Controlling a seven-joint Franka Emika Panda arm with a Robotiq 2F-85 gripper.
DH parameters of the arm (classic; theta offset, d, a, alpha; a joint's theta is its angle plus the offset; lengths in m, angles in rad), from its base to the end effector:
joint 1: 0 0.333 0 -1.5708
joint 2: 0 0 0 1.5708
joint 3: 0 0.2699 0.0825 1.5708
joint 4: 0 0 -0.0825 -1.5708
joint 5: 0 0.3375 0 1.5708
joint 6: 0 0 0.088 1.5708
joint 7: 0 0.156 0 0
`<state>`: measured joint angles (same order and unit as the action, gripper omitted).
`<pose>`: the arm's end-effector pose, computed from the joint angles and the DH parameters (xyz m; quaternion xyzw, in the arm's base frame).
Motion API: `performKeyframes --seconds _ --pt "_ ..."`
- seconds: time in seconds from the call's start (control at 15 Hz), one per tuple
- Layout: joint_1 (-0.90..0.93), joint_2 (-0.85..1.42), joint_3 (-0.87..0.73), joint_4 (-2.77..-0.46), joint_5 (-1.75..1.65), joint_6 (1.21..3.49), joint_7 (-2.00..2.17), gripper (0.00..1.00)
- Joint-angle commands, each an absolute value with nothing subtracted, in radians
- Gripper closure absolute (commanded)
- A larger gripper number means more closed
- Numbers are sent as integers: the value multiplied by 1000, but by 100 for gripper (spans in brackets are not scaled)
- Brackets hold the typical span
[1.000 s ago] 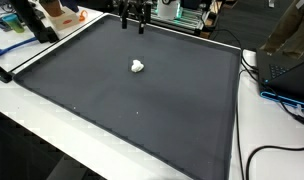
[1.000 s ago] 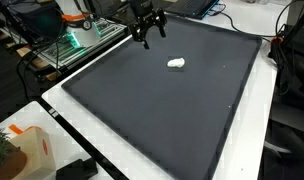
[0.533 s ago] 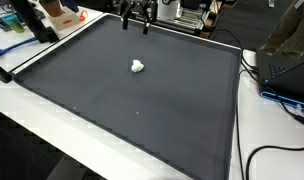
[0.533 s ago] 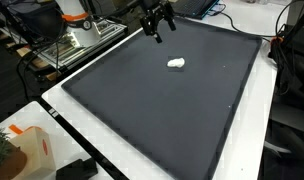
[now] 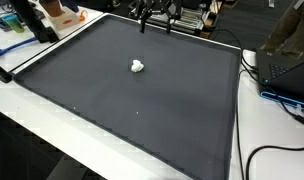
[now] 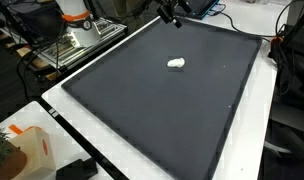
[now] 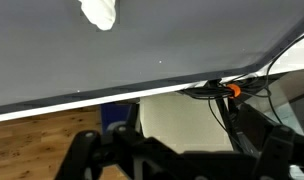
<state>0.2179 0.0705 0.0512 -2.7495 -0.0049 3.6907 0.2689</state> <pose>0.4454 0.1238 0.2691 -0.9067 -0.0017 -0.4061 0.1139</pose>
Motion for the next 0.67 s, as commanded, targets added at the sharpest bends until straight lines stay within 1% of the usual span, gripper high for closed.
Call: performKeyframes --seconds 0.0,0.07,0.13,0.33,0.6 --pt "143 195 30 -2750 -168 3827 438 0" --pt "118 228 21 -2751 -208 3864 473 0" --pt "119 160 84 -2751 -113 3793 385 0" --pt "74 225 77 -2749 -160 3850 418 0" --pt "74 234 71 -2746 -138 3857 389 0"
